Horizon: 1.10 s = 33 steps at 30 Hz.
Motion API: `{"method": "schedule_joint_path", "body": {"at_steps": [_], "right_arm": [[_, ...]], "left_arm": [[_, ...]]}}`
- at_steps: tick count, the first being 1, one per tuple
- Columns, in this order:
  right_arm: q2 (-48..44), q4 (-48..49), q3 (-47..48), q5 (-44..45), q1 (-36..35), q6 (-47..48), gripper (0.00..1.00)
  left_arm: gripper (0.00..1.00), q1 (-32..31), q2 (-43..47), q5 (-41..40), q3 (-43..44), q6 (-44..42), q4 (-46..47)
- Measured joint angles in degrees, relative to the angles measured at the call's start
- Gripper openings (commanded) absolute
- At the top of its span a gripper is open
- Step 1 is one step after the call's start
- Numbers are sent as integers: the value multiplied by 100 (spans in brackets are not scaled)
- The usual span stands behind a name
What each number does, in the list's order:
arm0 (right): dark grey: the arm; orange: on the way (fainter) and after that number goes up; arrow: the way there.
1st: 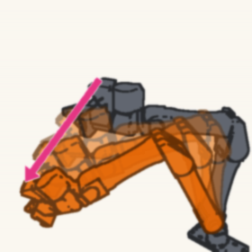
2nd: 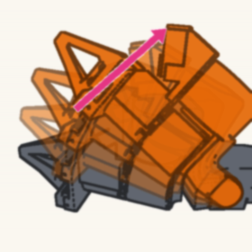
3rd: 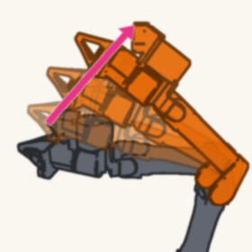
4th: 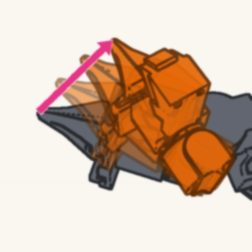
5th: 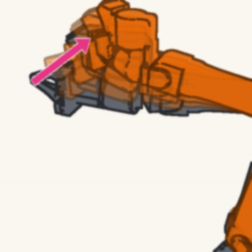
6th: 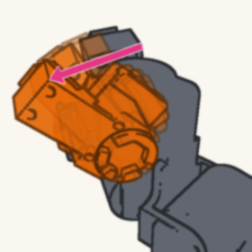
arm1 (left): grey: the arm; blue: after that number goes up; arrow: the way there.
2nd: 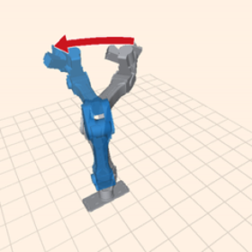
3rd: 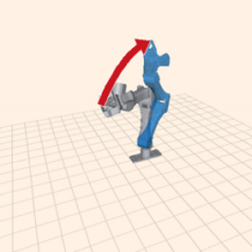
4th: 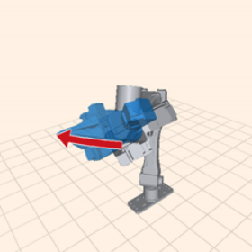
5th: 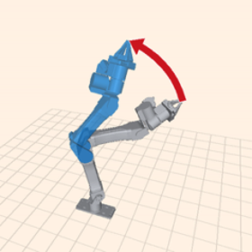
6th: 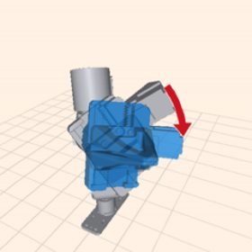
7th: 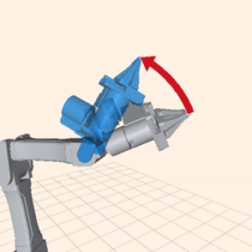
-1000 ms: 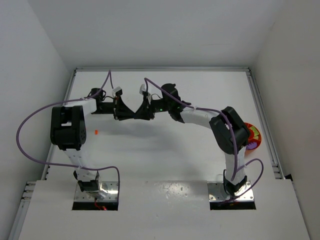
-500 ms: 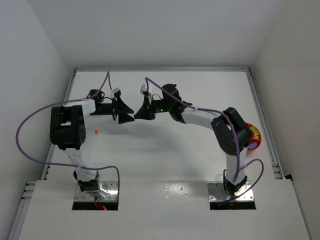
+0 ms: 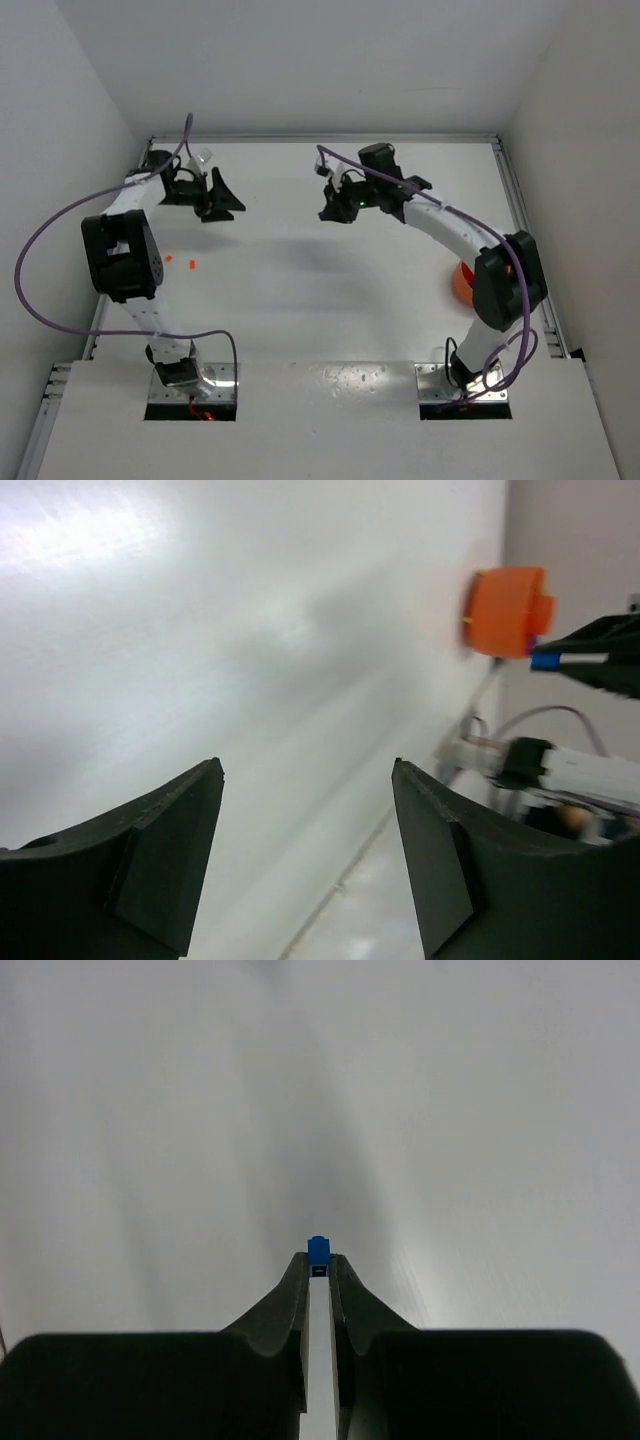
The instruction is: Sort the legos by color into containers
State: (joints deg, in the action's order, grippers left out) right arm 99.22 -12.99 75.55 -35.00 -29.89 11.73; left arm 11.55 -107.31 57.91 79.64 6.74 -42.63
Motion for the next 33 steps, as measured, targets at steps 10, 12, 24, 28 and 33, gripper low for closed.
{"method": "schedule_joint_path", "body": {"at_steps": [10,12,24,28,33], "right_arm": [[-914,-4332,168,2081,1679,2374,0],[-1259,-4859,26,2380,1904,2739,0],[-1779,-6271,-498,3333,2800,3488,0],[-1762,-6330,-584,3462,2986,3515,0],[-1609,-6378,-728,3571,3119,3567,0]], "left_arm": [[87,-1082,-50,-1429,2352,-1381,-916],[96,-1419,-138,-1598,2754,-1478,-1036],[100,-2400,-470,-2173,3178,-1475,-1239],[100,-2065,-424,-2061,2931,-1073,-1060],[100,-2098,-433,-2887,3069,-916,-1005]]}}
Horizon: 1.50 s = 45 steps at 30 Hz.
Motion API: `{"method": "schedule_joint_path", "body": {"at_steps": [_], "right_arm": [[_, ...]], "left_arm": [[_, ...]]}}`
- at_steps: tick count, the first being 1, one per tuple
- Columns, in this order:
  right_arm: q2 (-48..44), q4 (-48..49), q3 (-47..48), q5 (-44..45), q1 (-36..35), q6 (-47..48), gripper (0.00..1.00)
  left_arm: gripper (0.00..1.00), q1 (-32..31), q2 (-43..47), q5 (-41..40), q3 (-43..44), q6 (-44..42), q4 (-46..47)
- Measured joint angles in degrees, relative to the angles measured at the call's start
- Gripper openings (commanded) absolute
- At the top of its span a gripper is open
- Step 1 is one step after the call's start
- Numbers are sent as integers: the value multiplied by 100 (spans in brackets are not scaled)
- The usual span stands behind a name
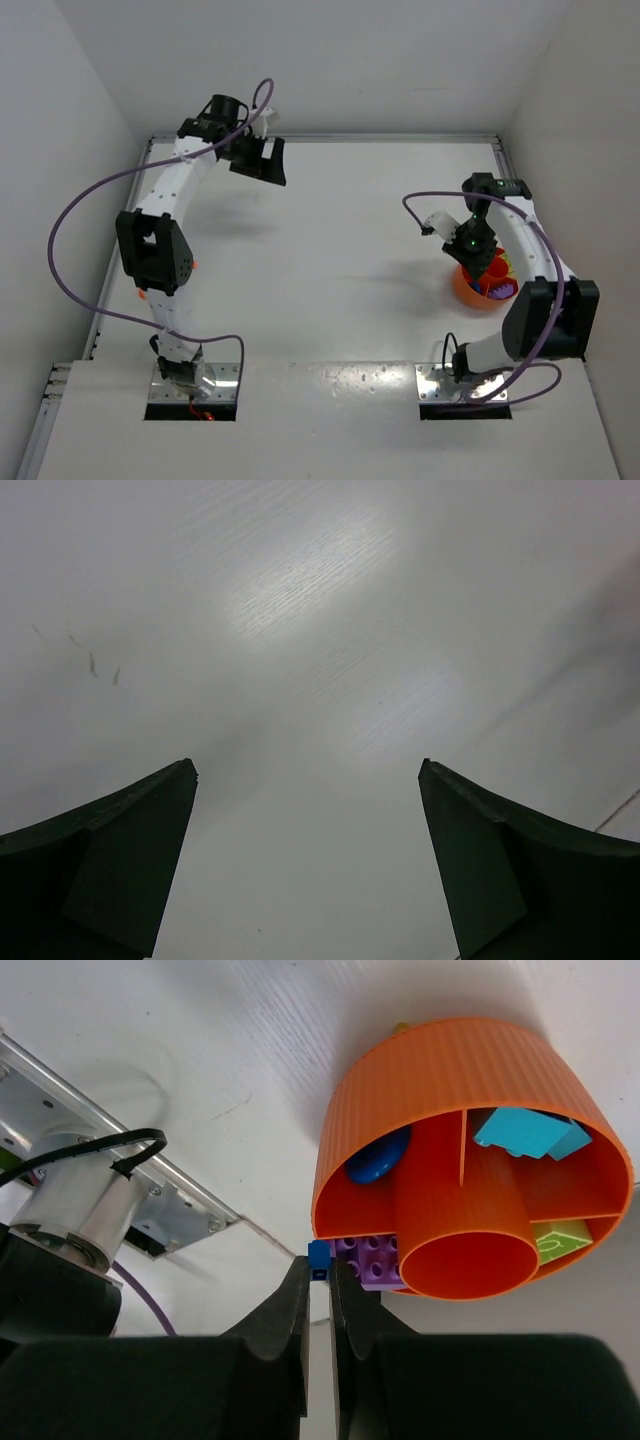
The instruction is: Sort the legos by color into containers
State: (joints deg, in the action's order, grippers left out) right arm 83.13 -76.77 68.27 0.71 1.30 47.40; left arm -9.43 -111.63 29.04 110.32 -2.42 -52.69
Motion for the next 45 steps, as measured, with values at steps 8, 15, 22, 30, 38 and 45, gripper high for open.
{"method": "schedule_joint_path", "body": {"at_steps": [8,15,22,30,38,45], "right_arm": [[446,326,-33,214,164,26,2],[577,656,-33,387,234,48,15],[660,710,-31,387,232,94,25],[673,584,133,306,234,173,26],[1001,619,1486,-50,151,-450,40],[2568,868,3523,-807,85,-1700,60]], "left_arm": [[100,-365,57,-800,-92,11,76],[100,-350,105,-1110,-111,17,98],[100,-350,140,-1222,-122,57,175],[100,-293,208,-1252,-433,442,457],[100,612,817,-850,-901,560,715],[95,1370,1296,-1370,-1565,0,433]]}}
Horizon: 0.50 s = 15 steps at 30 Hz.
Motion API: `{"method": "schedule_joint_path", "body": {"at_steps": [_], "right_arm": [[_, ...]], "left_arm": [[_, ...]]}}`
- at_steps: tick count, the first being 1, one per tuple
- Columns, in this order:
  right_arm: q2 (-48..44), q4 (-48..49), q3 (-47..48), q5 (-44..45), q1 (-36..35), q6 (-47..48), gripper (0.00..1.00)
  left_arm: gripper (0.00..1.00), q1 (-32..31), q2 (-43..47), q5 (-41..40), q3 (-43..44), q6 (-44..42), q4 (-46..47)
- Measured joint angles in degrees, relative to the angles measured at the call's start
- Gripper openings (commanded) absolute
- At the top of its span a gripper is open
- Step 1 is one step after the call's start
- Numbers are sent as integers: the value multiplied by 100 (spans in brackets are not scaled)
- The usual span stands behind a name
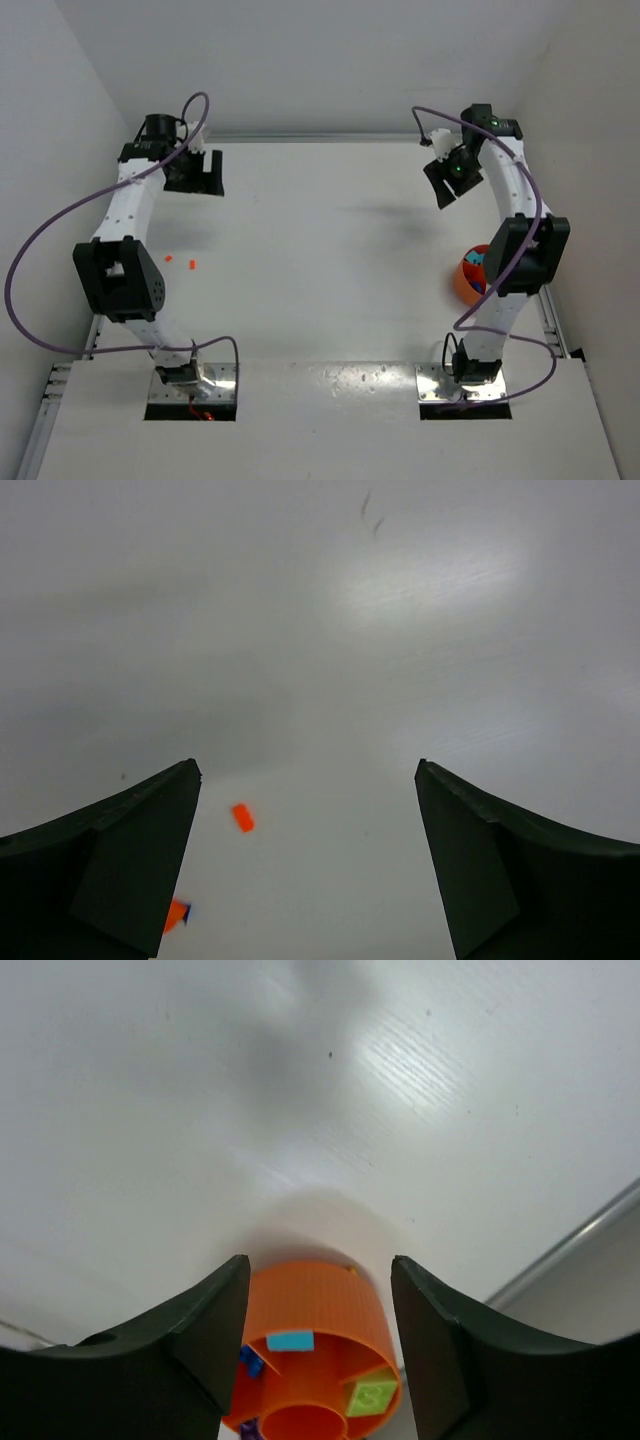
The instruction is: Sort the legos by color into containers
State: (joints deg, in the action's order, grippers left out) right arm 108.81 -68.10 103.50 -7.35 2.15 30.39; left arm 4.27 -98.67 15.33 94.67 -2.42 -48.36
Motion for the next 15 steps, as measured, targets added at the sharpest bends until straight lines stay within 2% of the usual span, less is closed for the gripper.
{"method": "schedule_joint_path", "body": {"at_steps": [1,3,11,15], "right_arm": [[107,63,114,-57,-22,-151,60],[313,155,334,-103,-118,-501,69],[841,684,883,-542,-811,-1290,69],[938,852,990,-999,-973,-1329,66]], "left_arm": [[93,83,101,-92,-195,-72,-81],[92,297,308,-212,-568,-278,-267],[89,1362,824,-120,-1558,-1176,-1049],[79,1456,953,-216,-2035,-1513,-1355]]}}
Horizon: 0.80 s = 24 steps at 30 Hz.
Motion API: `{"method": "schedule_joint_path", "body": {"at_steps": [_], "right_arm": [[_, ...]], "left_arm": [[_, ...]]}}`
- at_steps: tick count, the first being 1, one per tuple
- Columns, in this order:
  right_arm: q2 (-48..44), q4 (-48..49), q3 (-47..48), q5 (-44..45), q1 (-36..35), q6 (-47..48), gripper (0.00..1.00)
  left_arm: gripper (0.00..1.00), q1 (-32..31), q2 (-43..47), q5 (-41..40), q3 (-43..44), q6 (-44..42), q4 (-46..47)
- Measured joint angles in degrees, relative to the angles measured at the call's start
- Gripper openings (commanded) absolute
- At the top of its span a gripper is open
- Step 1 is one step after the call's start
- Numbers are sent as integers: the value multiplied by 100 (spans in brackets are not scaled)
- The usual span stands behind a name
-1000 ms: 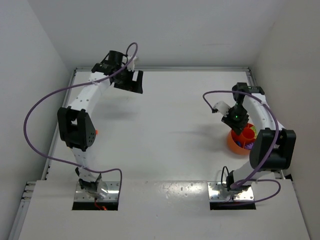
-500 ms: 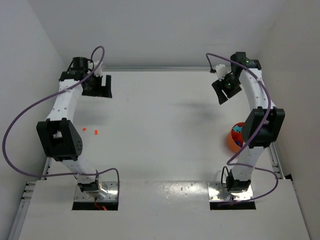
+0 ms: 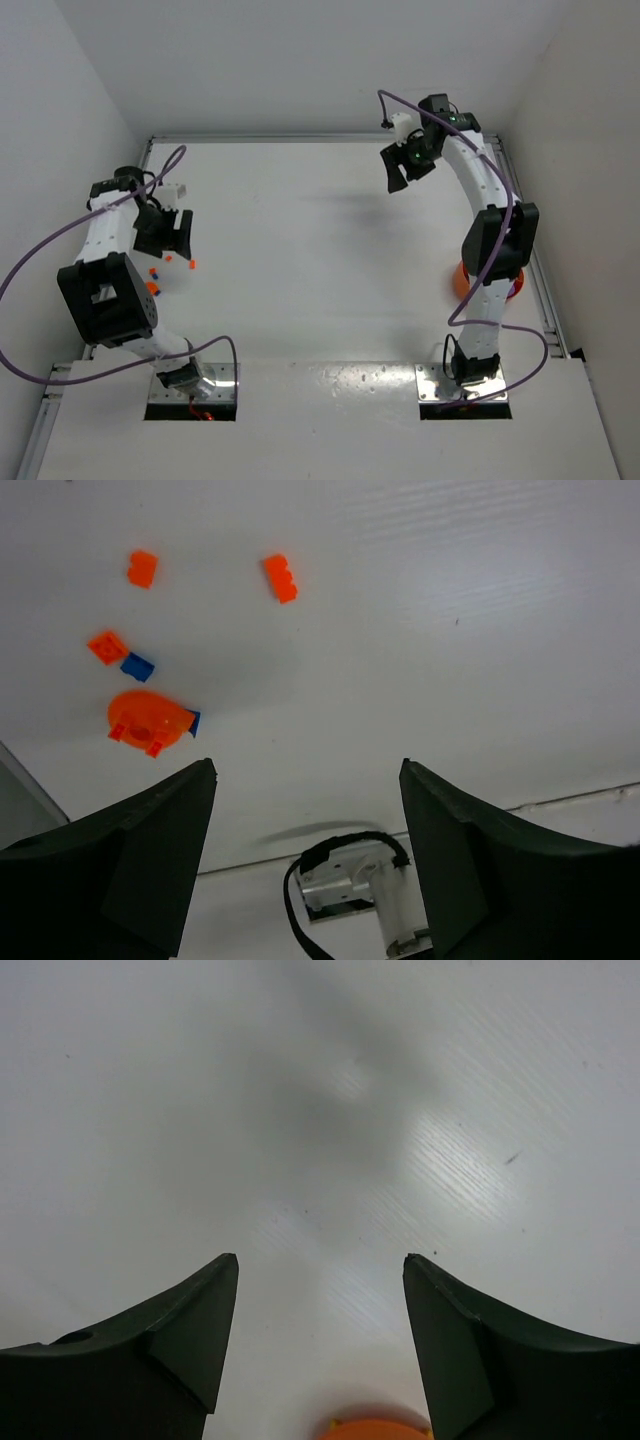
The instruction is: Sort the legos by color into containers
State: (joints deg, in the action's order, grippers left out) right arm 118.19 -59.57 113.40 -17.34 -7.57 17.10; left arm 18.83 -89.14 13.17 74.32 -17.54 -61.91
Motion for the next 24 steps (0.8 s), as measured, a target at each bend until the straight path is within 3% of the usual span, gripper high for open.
{"method": "schedule_joint_path", "body": {"at_steps": [6,12,24], "right_arm": [[-118,649,-575,-387,2,-76,61],[-208,1130,-1318,-166,2,-415,59],[-1082,2557,-2212,1196,-9,-1217,57]], "left_arm": [[66,170,-101,-293,-125,-13,-249],[51,505,-761,-448,50,168,-271],[49,699,-1606,-791,76,710,-35]]}}
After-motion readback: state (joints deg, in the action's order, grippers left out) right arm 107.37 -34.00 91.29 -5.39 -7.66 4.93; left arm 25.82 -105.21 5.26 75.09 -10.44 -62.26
